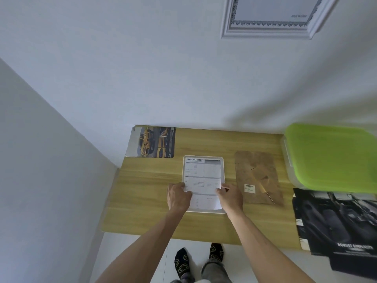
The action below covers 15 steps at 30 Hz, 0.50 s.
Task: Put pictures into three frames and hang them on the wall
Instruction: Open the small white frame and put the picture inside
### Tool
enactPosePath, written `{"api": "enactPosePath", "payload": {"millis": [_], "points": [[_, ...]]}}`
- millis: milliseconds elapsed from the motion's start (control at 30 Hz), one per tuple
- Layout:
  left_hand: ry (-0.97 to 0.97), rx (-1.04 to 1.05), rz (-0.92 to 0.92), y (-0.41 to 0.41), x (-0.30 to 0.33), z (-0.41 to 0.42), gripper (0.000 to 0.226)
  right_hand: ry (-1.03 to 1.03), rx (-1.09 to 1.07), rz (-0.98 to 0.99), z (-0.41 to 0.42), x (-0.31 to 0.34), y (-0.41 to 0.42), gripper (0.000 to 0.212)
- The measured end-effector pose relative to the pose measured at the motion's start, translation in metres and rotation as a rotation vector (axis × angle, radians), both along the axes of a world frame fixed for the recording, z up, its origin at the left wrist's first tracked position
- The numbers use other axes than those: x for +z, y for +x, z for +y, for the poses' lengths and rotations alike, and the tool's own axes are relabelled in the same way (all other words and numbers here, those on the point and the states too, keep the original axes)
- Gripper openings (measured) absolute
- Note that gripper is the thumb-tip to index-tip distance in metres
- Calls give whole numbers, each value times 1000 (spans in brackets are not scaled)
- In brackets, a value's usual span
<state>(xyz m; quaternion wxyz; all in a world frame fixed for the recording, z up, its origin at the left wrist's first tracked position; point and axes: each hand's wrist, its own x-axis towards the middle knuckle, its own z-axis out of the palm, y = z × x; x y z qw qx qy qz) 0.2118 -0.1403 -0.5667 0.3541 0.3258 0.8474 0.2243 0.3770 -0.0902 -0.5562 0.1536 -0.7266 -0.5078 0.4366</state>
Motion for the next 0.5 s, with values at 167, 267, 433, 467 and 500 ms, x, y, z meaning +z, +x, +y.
{"api": "enactPosePath", "payload": {"millis": [167,267,433,467,500], "points": [[8,-5,-45,-4,3,-4,47,46,-97,13,-1,-2,1,5],[25,-25,-53,-8,3,-8,47,48,-138,110,-3,1,2,2],[82,3,-23,-8,9,-11,49,-27,-226,280,0,5,8,6],[104,15,-23,-8,10,-11,50,-52,-250,310,1,5,10,6],[133,24,-29,-9,11,-11,50,-78,-269,338,3,5,11,6]]}}
